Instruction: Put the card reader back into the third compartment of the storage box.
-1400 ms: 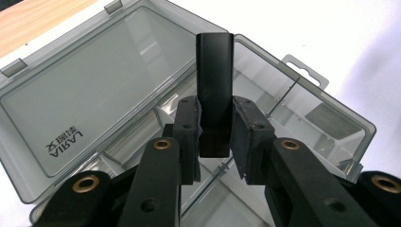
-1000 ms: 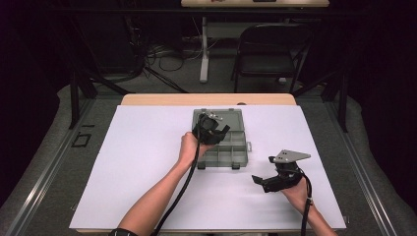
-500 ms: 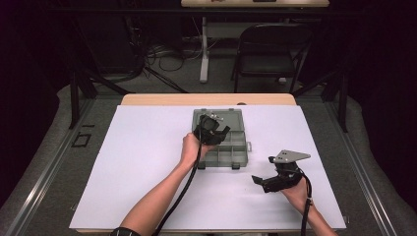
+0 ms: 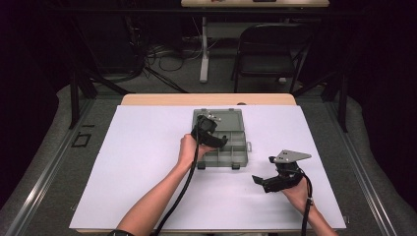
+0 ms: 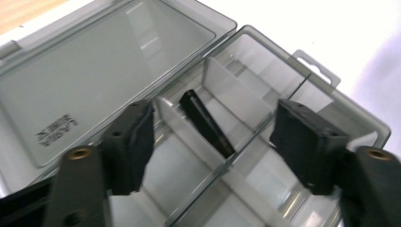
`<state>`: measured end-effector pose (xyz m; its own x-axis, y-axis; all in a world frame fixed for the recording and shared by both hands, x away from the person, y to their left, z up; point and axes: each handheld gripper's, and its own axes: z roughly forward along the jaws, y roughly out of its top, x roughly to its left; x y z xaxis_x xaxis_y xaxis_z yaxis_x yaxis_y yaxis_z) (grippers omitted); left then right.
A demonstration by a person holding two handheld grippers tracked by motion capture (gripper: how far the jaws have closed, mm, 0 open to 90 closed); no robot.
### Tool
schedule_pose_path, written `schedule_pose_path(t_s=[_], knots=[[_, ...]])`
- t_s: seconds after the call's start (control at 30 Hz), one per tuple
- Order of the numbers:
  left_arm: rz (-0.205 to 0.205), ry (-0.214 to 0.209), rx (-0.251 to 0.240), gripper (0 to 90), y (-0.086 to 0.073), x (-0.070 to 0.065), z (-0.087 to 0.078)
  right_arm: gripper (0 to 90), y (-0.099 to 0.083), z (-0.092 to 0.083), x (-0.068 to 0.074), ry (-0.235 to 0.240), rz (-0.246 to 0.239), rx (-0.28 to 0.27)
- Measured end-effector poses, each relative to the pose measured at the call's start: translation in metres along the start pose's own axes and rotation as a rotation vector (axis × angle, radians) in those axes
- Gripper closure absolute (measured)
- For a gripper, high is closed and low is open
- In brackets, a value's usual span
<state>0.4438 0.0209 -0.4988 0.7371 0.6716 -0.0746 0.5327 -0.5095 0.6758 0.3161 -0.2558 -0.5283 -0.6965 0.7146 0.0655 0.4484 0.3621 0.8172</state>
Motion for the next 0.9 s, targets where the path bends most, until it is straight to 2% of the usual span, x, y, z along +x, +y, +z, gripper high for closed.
schedule_pose_path(t_s=[0.17, 0.37, 0.43, 0.6, 0.8, 0.9], knots=[[0.023, 0.006, -0.005, 15.6, -0.008, 0.002, -0.01, 1.1, 0.0, 0.001, 0.0, 0.003, -0.003, 0.0], [0.048, 0.021, -0.024, 6.7, -0.016, 0.005, -0.024, 1.1, 0.0, 0.001, 0.0, 0.003, -0.004, -0.002], [0.041, 0.023, -0.035, 2.9, -0.02, 0.008, -0.028, 1.1, 0.0, 0.0, 0.0, 0.0, -0.008, 0.001], [0.027, 0.026, -0.038, 1.4, -0.03, 0.014, -0.034, 1.1, 0.001, 0.0, 0.0, 0.002, -0.007, -0.005], [0.028, 0.045, -0.032, 0.4, -0.041, 0.017, -0.037, 1.1, 0.001, 0.0, 0.0, -0.001, -0.007, -0.005], [0.024, 0.041, -0.033, 0.0, -0.045, 0.019, -0.039, 1.1, 0.001, 0.0, -0.001, -0.002, -0.009, -0.004]])
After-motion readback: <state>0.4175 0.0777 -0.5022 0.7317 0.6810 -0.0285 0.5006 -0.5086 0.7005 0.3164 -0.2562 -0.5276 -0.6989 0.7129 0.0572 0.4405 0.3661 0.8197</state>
